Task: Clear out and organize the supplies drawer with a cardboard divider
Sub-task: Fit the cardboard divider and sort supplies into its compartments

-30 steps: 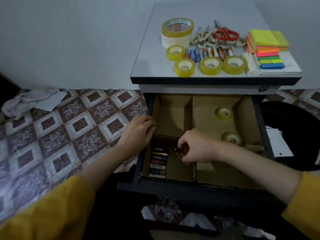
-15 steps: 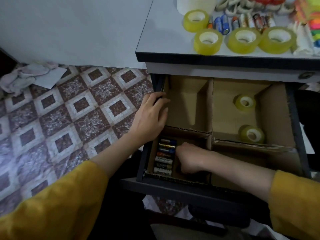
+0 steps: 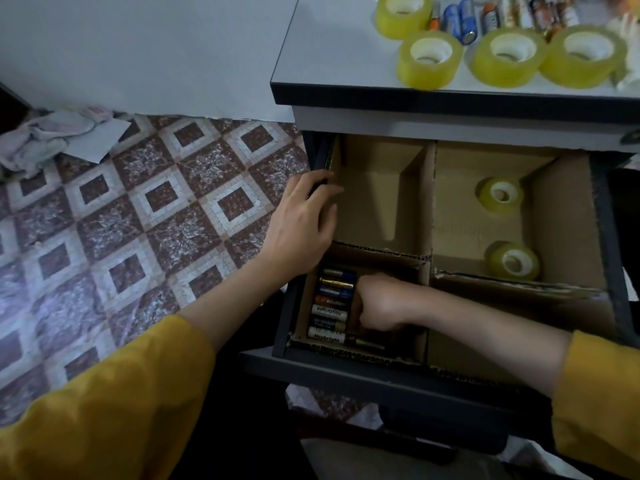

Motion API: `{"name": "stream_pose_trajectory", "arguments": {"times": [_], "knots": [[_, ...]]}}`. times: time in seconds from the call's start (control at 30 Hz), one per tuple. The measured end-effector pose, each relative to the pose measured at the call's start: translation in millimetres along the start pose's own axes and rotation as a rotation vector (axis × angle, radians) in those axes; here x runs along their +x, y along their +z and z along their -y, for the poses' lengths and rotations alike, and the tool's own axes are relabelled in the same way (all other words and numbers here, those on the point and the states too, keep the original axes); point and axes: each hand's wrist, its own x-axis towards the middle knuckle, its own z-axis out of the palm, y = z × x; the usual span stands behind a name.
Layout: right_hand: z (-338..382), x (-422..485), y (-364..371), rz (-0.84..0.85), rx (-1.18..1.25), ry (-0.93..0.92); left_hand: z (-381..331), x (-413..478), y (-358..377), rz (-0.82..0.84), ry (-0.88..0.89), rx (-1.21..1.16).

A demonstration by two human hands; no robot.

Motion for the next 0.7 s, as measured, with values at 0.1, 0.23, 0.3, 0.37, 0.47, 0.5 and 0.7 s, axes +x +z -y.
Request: {"name": "stream_pose_trajectory", "arguments": {"times": [0.1, 0.23, 0.3, 0.37, 0.47, 0.5, 0.7], "knots": [[0.4, -4.5, 0.7, -0.027, -0.042, 0.018, -0.1, 0.0, 0.5, -0.012, 0.007, 0.001], [1.9, -2.6, 5.5, -0.015, -0.069, 0.027, -0.6, 0.7, 0.5, -0.015, 0.019, 0.001], [2.4, -0.8, 6.8, -0.030, -0.075, 0.023, -0.1, 0.7, 0.6, -0.021, 0.023, 0.009], [1.9, -1.9, 6.3, -0.043, -0.082, 0.015, 0.5, 0.3, 0.5, -0.029, 0.025, 0.017], [0.9, -8.4, 4.1, -0.101, -0.148, -0.017, 0.0, -0.2, 0.2, -0.031, 0.028, 0.022], [0.2, -10.6, 3.5, -0.133, -0.176, -0.021, -0.6, -0.4, -0.3, -0.032, 0.034, 0.026], [-2.6, -28.4, -3.4, -0.264, -0.151, -0.132, -3.8, 0.3, -2.9, -0.036, 0.042, 0.044]]}}
